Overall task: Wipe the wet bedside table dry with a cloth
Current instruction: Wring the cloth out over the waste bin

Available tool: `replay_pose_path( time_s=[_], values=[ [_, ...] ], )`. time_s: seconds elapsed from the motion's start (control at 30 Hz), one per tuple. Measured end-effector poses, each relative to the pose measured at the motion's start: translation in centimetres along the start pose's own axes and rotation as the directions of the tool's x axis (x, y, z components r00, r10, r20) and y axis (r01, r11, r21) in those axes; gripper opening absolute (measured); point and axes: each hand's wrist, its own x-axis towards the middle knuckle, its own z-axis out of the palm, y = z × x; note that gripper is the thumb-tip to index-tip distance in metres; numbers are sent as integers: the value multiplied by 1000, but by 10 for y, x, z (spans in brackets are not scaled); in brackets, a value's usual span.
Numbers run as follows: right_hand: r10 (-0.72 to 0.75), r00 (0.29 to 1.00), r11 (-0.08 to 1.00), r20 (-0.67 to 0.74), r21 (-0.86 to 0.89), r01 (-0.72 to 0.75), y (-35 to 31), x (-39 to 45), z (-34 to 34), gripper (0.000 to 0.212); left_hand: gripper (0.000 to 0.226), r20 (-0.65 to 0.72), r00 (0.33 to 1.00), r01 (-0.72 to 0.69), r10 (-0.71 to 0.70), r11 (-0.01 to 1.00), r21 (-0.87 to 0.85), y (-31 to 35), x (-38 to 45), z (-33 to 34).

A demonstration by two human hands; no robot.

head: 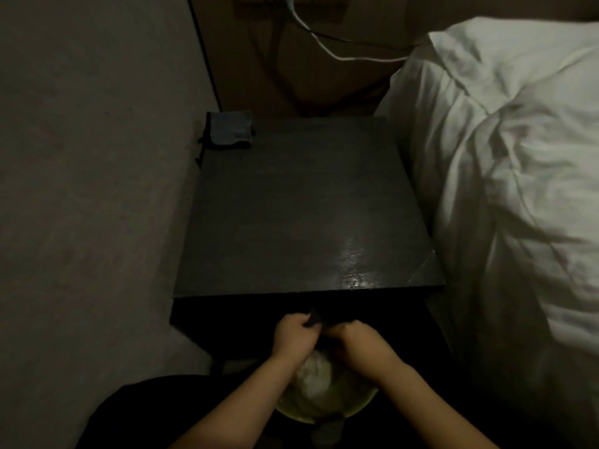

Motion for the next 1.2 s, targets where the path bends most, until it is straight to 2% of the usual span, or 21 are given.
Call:
replay_pose_path(
  time_s=[0.03, 0.1, 0.23, 0.3, 0.37, 0.43, 0.57, 0.67, 0.73, 0.8, 0.83, 0.87, 0.97, 1.07, 1.13, 1.2],
  values=[
    [43, 999, 999, 33, 8, -43, 4, -1, -1, 27, 22, 33, 997, -78, 74, 988, 134, -2, -2, 0],
    [108, 993, 994, 40, 3, -108, 10, -4, -5, 25, 19, 139, 982, -167, 130, 937, 307, -9, -3, 0],
    [176, 981, 984, -86, 46, -172, 20, -9, -13, 28, 22, 187, 924, -380, 335, 734, 562, -7, -4, -5],
    [135, 983, 989, -122, 80, -126, 21, -8, -16, 41, 23, 190, 885, -451, 425, 679, 579, -4, -7, -8],
    [108, 985, 988, -134, 127, -91, 19, -5, -18, 61, 22, 203, 877, -469, 436, 679, 565, -1, -12, -12],
    [119, 984, 977, -131, 191, -93, 20, -3, -20, 74, 21, 234, 869, -489, 436, 683, 544, 9, -18, -18],
    [113, 988, 913, -109, 404, -60, 26, -2, -24, 70, 16, 381, 846, -530, 372, 654, 539, 36, -28, -38],
    [111, 991, 817, -71, 574, -51, 25, -4, -31, 78, 12, 474, 806, -584, 355, 608, 538, 52, -32, -55],
    [64, 998, 783, 19, 619, -62, 23, -6, -37, 70, 12, 523, 780, -612, 342, 589, 528, 62, -35, -67],
    [1, 999, 720, 51, 693, -36, 21, -8, -45, 38, 15, 548, 777, -607, 311, 603, 518, 69, -36, -80],
    [-22, 999, 664, 25, 748, -5, 19, -10, -48, 25, 16, 552, 779, -595, 296, 627, 503, 73, -36, -88],
    [-32, 999, 590, -13, 807, 29, 17, -11, -52, 22, 16, 552, 781, -583, 292, 658, 477, 75, -36, -96],
    [-67, 997, 335, -49, 940, 68, 8, -13, -70, 34, 16, 537, 783, -534, 315, 782, 321, 82, -34, -120],
    [-126, 986, 189, -111, 973, 134, -9, -10, -96, 23, 20, 468, 785, -522, 407, 840, 146, 87, -28, -136],
    [-94, 979, 131, -179, 973, 190, -20, -4, -114, 18, 22, 385, 816, -418, 431, 900, -123, 89, -24, -141],
    [-24, 965, 79, -260, 962, 261, -30, 4, -132, 21, 19, 245, 857, -331, 453, 849, -413, 89, -19, -142]
  ],
)
